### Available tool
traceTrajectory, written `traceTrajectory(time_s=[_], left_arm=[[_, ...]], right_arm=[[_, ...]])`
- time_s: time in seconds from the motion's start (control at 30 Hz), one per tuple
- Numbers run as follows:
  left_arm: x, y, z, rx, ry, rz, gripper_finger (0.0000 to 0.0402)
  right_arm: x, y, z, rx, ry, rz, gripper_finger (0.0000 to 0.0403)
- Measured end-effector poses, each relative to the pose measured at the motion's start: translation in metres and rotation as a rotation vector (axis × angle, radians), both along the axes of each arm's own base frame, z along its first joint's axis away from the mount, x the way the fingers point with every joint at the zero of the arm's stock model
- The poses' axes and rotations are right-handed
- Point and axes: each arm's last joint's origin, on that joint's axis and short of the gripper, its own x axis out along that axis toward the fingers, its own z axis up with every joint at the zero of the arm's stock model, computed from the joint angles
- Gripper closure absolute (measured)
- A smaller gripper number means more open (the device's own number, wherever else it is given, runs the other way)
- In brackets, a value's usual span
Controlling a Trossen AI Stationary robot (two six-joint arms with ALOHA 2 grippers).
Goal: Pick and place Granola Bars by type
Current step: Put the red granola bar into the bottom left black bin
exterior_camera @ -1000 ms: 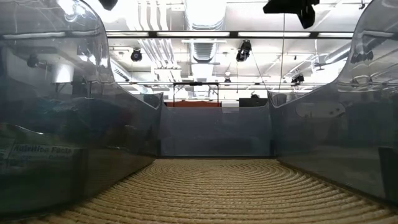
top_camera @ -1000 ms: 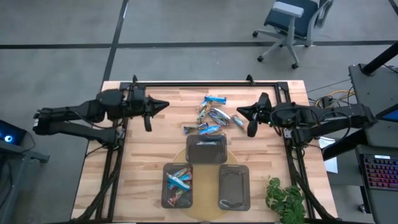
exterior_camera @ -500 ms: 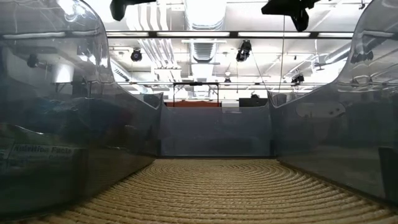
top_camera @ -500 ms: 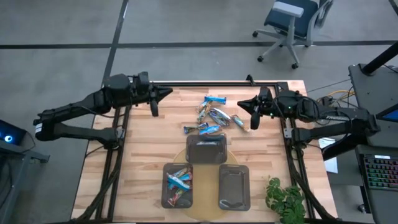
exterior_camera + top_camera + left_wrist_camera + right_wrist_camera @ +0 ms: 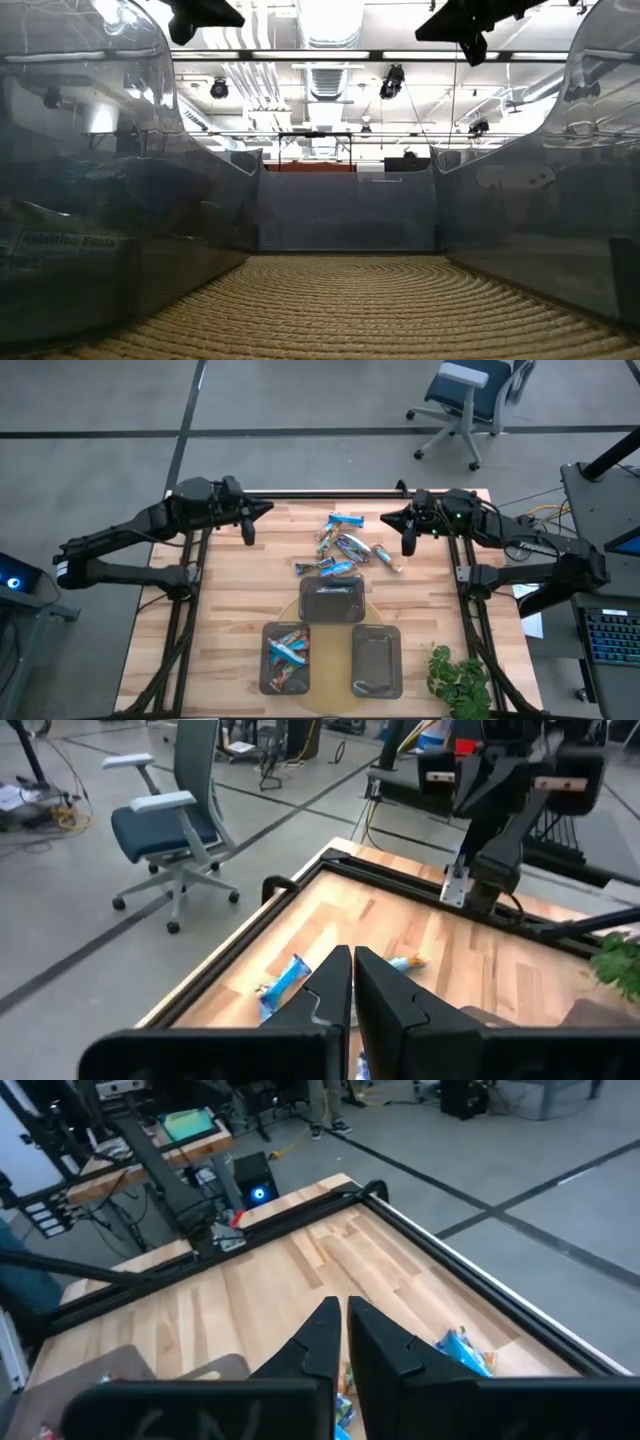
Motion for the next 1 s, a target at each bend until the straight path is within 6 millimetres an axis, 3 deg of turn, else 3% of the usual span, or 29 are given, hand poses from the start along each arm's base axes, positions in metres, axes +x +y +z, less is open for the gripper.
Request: traceTrajectory(time_s=[0.33,0.63,0.83,1.0], left_arm=[[-0.01,-0.005,0.003,0.05,0.014,-0.048,0.0402],[-0.015,-0.007,0.004,0.058,0.015,-0.057,0.0402],[-0.006,-0.003,0.003,0.029,-0.007,-0.046,0.0402],[0.001,0.009,0.014,0.048,-0.004,-0.007,0.0402]], right_arm=[[0.016,-0.008,0.028,0.025,-0.047,-0.099,0.0279],[0.04,-0.017,0.044,0.017,0.123,-0.124,0.0219],[0.048,-0.018,0.061,-0.08,0.13,-0.044,0.0224],[0.04,-0.015,0.065,-0.114,0.12,-0.008,0.03]])
